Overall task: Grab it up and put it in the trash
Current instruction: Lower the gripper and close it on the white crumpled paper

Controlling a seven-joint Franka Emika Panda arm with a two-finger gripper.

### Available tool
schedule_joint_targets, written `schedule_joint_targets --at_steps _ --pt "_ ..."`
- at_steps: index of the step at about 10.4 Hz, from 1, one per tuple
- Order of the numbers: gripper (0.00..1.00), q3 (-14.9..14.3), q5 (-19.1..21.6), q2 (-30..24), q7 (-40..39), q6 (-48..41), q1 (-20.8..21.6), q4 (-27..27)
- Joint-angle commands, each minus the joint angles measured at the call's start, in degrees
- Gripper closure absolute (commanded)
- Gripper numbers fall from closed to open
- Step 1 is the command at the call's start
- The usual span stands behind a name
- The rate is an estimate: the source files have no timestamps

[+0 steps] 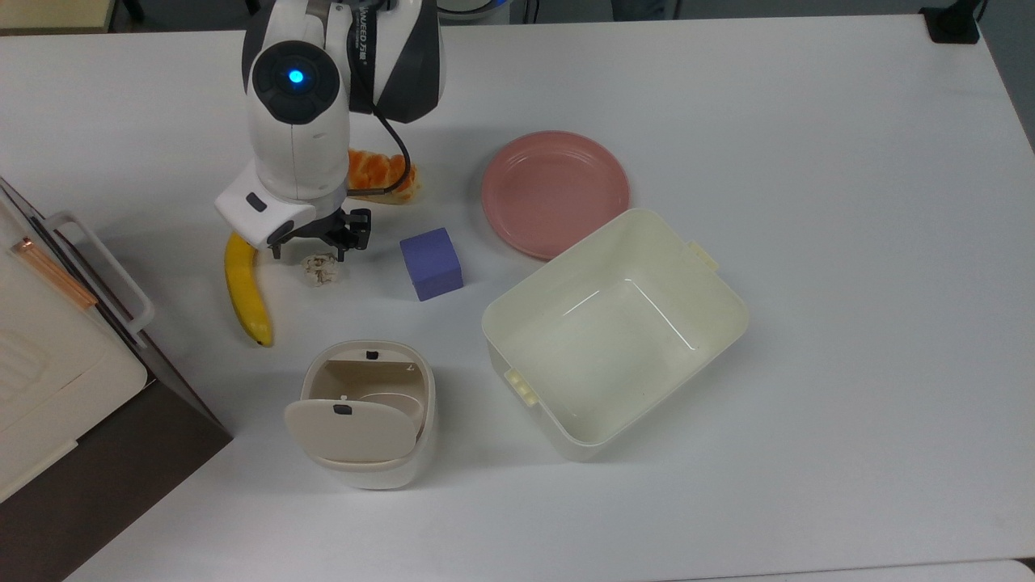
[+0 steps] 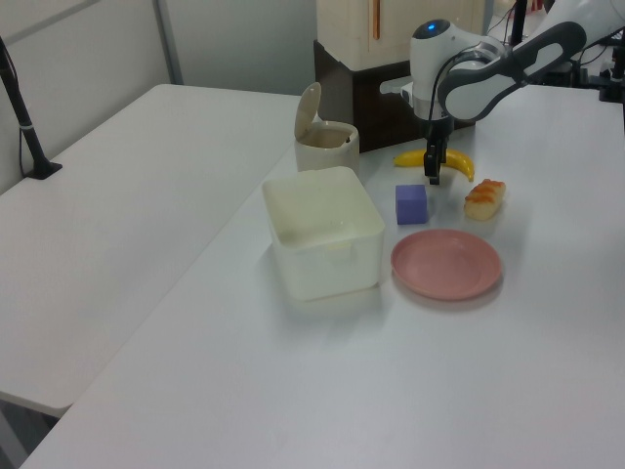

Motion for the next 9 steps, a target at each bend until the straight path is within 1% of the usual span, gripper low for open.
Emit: schedule_joint_targets --at_steps 1,2,7,8,9 --pt "0.63 -0.09 -1.68 0.17 1.14 0.99 0.07 0.01" --pt "1.00 -0.09 -1.85 0.17 1.40 0.99 0.07 0.01" --pt "1.00 0.00 -1.15 0.00 1.57 0.99 -0.11 0.01" --pt "0.64 0.00 -0.97 -0.09 1.57 0.99 -0.28 0.10" --pt "0.32 0.00 -1.15 -0.09 1.49 1.08 -0.72 0.19"
